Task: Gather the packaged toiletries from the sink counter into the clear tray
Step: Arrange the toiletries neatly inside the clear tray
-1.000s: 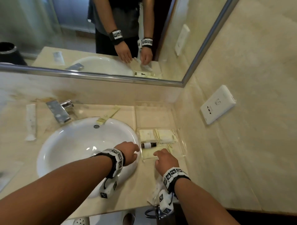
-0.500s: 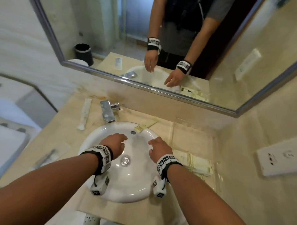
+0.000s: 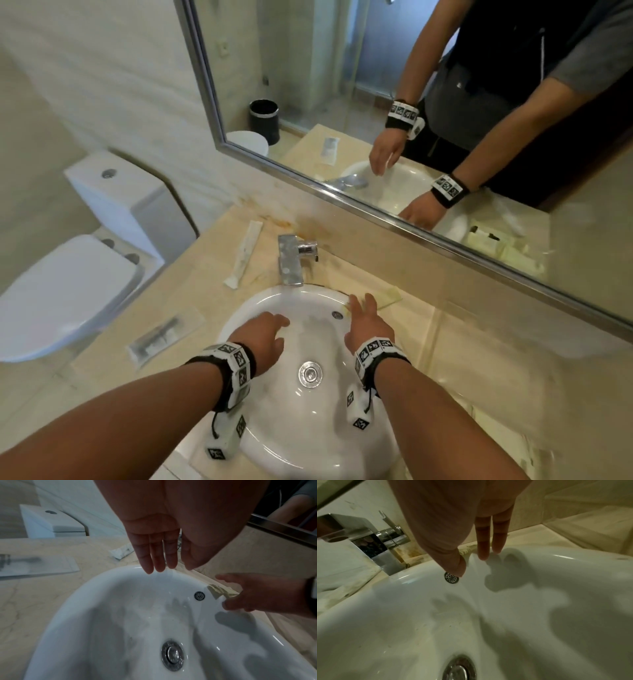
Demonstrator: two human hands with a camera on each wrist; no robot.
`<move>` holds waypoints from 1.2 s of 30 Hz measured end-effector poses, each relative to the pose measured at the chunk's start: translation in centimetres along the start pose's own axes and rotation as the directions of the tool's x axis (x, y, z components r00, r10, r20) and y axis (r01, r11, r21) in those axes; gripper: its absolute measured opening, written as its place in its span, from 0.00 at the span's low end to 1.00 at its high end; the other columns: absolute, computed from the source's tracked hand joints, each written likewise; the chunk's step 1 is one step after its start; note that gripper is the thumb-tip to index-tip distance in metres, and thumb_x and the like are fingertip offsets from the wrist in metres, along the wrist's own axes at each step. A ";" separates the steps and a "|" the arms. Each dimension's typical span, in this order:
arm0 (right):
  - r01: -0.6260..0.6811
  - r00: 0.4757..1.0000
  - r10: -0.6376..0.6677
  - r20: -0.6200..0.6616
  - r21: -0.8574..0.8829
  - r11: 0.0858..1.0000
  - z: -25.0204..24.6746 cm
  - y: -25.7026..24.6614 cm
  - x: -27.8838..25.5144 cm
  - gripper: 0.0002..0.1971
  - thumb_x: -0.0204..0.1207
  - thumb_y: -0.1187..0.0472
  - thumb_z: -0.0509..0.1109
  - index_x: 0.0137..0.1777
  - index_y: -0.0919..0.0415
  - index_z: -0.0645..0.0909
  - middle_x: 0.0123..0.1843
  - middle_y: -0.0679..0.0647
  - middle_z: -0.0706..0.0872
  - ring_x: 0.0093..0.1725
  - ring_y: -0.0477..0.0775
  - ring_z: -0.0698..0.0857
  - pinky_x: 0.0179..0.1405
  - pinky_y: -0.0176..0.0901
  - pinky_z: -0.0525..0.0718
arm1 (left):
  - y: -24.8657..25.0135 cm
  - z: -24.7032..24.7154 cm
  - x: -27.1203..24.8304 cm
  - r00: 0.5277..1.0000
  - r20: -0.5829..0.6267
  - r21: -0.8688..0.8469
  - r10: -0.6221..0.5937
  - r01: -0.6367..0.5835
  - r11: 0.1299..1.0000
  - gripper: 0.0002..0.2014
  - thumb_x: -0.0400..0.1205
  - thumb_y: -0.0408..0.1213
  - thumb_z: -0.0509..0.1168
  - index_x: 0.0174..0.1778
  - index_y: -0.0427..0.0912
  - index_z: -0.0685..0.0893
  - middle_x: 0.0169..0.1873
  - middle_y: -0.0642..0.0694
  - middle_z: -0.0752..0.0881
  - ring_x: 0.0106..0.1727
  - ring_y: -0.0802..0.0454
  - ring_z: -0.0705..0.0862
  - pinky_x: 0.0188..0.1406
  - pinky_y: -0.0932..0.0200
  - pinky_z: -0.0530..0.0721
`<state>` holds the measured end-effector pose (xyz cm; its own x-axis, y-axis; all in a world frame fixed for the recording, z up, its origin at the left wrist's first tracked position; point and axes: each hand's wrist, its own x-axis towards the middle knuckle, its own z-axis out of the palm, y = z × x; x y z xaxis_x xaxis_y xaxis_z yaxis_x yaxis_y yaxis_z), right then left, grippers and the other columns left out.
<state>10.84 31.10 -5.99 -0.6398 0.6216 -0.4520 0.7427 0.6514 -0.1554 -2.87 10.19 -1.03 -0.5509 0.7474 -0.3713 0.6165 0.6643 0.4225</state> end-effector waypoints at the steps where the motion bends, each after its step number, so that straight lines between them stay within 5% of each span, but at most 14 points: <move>1: -0.009 0.999 0.009 0.035 -0.010 1.000 -0.1 -0.1 0.7 0.47 0.76 0.60 0.69 0.88 0.42 0.45 0.90 0.54 0.39 0.72 0.60 0.80 0.58 0.50 0.83 | -0.2 0.0 0.0 1.000 0.001 -0.002 0.002 -0.002 1.000 0.22 0.84 0.44 0.61 0.75 0.55 0.73 0.70 0.52 0.77 0.71 0.52 0.77 0.72 0.56 0.74; 5: -0.076 0.986 0.083 0.145 -0.050 0.996 0.1 -0.7 2.9 0.47 0.78 0.57 0.69 0.88 0.42 0.42 0.90 0.56 0.40 0.78 0.61 0.76 0.63 0.55 0.81 | -1.4 0.0 0.1 0.999 -0.005 -0.035 -0.032 0.032 0.999 0.21 0.84 0.45 0.60 0.75 0.57 0.73 0.69 0.55 0.78 0.70 0.54 0.77 0.71 0.56 0.74; 9: -0.078 0.995 0.081 0.050 -0.069 0.995 0.7 -1.2 4.2 0.32 0.80 0.60 0.64 0.83 0.49 0.59 0.77 0.56 0.67 0.65 0.63 0.83 0.48 0.53 0.82 | -2.8 -0.2 0.0 0.996 -0.002 -0.035 -0.087 0.087 0.996 0.21 0.84 0.44 0.59 0.75 0.57 0.72 0.70 0.55 0.77 0.71 0.53 0.77 0.71 0.55 0.74; 11: -0.091 0.996 0.091 -0.010 -0.050 0.995 1.0 -1.2 4.6 0.25 0.81 0.63 0.61 0.78 0.54 0.67 0.71 0.57 0.74 0.61 0.62 0.85 0.46 0.51 0.82 | -3.6 -0.4 -0.2 0.995 0.007 -0.023 -0.104 0.104 0.994 0.21 0.84 0.44 0.59 0.75 0.57 0.72 0.70 0.54 0.77 0.71 0.52 0.77 0.71 0.53 0.75; 19: 0.019 0.989 -0.015 -0.147 0.032 0.999 1.2 -3.5 2.4 0.19 0.81 0.69 0.62 0.71 0.59 0.80 0.71 0.56 0.82 0.62 0.58 0.87 0.60 0.47 0.85 | -6.7 -1.6 -0.3 0.991 0.023 0.041 -0.130 0.129 0.991 0.22 0.85 0.44 0.58 0.77 0.55 0.71 0.73 0.51 0.75 0.72 0.49 0.75 0.72 0.50 0.75; 22: 0.104 0.978 -0.083 -0.193 0.102 0.989 1.8 -6.1 -0.3 0.15 0.86 0.55 0.61 0.65 0.57 0.84 0.64 0.52 0.87 0.60 0.54 0.87 0.61 0.47 0.85 | -7.6 -2.3 -0.3 0.992 0.021 0.062 -0.124 0.122 0.991 0.22 0.85 0.44 0.58 0.77 0.55 0.71 0.72 0.50 0.75 0.72 0.48 0.75 0.71 0.51 0.75; 24: 0.150 0.976 -0.126 -0.179 0.124 0.981 2.2 -8.0 -2.3 0.18 0.87 0.46 0.53 0.53 0.50 0.85 0.50 0.48 0.87 0.50 0.52 0.87 0.51 0.47 0.85 | -8.4 -2.8 -0.3 0.993 0.030 0.094 -0.116 0.113 0.989 0.22 0.85 0.43 0.57 0.77 0.55 0.71 0.73 0.49 0.74 0.72 0.47 0.75 0.71 0.51 0.75; 26: 0.200 0.972 -0.185 -0.144 0.095 0.975 2.7 -9.6 -3.9 0.19 0.87 0.47 0.50 0.45 0.49 0.81 0.43 0.48 0.84 0.46 0.56 0.86 0.44 0.48 0.82 | -9.5 -3.3 -0.4 0.991 0.052 0.149 -0.123 0.114 0.982 0.23 0.85 0.43 0.57 0.78 0.54 0.70 0.74 0.48 0.73 0.73 0.46 0.74 0.70 0.51 0.75; 30: 0.221 0.967 -0.189 -0.172 0.196 0.955 3.9 -11.7 -5.8 0.18 0.88 0.58 0.58 0.73 0.49 0.81 0.66 0.47 0.88 0.64 0.51 0.86 0.63 0.42 0.79 | -12.0 -4.1 -0.7 0.985 0.084 0.278 -0.153 0.124 0.952 0.25 0.84 0.43 0.58 0.79 0.52 0.68 0.73 0.44 0.73 0.72 0.43 0.73 0.68 0.48 0.77; 33: 0.277 0.955 -0.237 -0.180 0.246 0.929 4.7 -13.4 -7.1 0.20 0.85 0.64 0.60 0.72 0.47 0.81 0.69 0.45 0.84 0.60 0.50 0.87 0.61 0.41 0.81 | -13.6 -4.6 -0.6 0.983 0.080 0.330 -0.164 0.129 0.935 0.26 0.84 0.41 0.58 0.80 0.51 0.68 0.72 0.43 0.72 0.72 0.41 0.73 0.66 0.47 0.78; 36: 0.305 0.950 -0.278 -0.143 0.229 0.924 5.5 -15.5 -7.8 0.25 0.83 0.67 0.60 0.76 0.43 0.75 0.81 0.40 0.67 0.55 0.54 0.88 0.58 0.46 0.85 | -15.5 -4.8 -0.4 0.983 0.066 0.358 -0.170 0.136 0.924 0.25 0.83 0.39 0.58 0.78 0.49 0.69 0.70 0.42 0.73 0.69 0.40 0.73 0.63 0.47 0.80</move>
<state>5.45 13.79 -4.90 -0.8425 0.4715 -0.2606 0.5367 0.6920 -0.4828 -14.91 -0.44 -3.45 -0.6092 0.6221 -0.4917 0.6961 0.7166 0.0441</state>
